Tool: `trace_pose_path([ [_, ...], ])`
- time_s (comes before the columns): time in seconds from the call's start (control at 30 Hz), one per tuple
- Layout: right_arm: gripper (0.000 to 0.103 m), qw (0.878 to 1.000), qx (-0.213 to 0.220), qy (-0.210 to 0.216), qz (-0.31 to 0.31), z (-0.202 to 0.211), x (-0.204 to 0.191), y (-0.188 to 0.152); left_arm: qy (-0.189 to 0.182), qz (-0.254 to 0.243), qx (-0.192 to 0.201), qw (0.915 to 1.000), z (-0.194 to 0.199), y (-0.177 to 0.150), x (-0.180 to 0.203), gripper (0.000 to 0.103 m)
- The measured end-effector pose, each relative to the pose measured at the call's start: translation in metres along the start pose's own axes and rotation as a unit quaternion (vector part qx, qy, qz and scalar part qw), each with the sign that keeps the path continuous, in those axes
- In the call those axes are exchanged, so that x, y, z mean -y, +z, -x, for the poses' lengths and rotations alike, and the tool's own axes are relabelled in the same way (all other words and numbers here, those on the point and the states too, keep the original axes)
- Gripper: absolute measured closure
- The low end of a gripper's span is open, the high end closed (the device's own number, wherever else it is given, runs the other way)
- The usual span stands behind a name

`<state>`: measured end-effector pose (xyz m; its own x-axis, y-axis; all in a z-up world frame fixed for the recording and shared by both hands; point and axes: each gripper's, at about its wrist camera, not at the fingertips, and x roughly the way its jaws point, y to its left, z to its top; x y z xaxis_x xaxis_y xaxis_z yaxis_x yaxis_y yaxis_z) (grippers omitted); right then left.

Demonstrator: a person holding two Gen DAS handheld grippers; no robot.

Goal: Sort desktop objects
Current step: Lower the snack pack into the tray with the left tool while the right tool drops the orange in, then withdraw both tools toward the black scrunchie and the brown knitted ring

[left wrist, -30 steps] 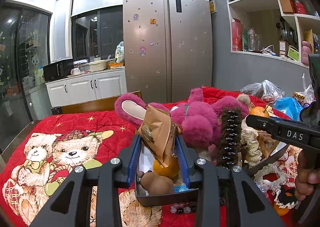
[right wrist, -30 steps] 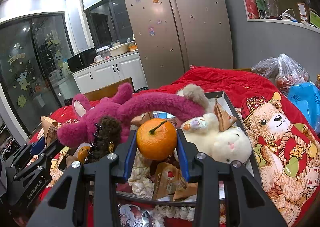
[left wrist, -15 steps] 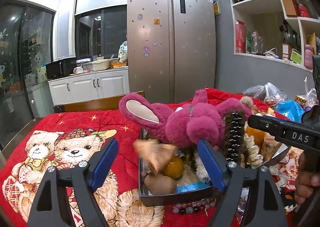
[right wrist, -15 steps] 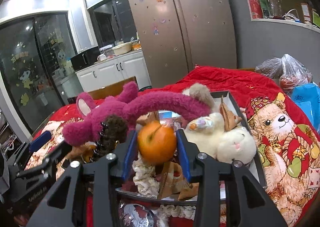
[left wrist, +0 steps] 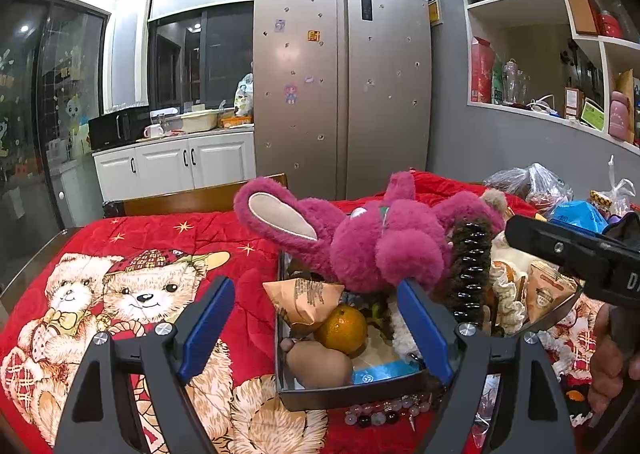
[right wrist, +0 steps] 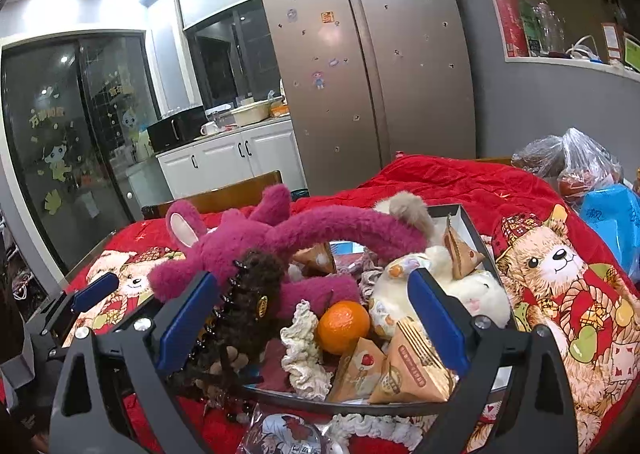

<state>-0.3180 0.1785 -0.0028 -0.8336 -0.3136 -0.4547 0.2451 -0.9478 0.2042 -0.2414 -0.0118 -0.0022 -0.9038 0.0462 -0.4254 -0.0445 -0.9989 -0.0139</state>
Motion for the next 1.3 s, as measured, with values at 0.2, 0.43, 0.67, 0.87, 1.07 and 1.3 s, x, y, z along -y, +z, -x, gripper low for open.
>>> trace_pose_path([
  [0.2,0.006,1.000,0.007,0.014,-0.009,0.011,-0.001,0.006,-0.006,0.009,0.003,0.9999,0.003,0.000,-0.005,0.018],
  [0.43,0.006,0.999,0.023,0.017,-0.013,0.056,0.002,0.021,-0.044,0.032,0.036,0.9979,0.030,0.014,0.001,0.018],
  [0.67,0.006,0.999,0.038,0.030,-0.023,0.115,0.020,0.015,-0.044,0.024,0.047,0.9976,0.064,0.020,0.033,0.018],
  [0.87,0.006,0.999,0.041,0.012,-0.014,0.155,0.051,-0.008,-0.101,0.006,-0.025,0.9946,0.068,0.002,0.073,0.018],
  [1.07,0.006,0.999,-0.032,-0.029,0.006,0.165,0.083,-0.043,-0.127,-0.020,-0.073,0.9890,0.062,-0.025,0.101,0.018],
  [1.3,0.015,0.978,-0.194,-0.073,0.004,0.124,0.104,-0.085,-0.132,-0.062,-0.105,0.9837,0.047,-0.039,0.118,0.018],
])
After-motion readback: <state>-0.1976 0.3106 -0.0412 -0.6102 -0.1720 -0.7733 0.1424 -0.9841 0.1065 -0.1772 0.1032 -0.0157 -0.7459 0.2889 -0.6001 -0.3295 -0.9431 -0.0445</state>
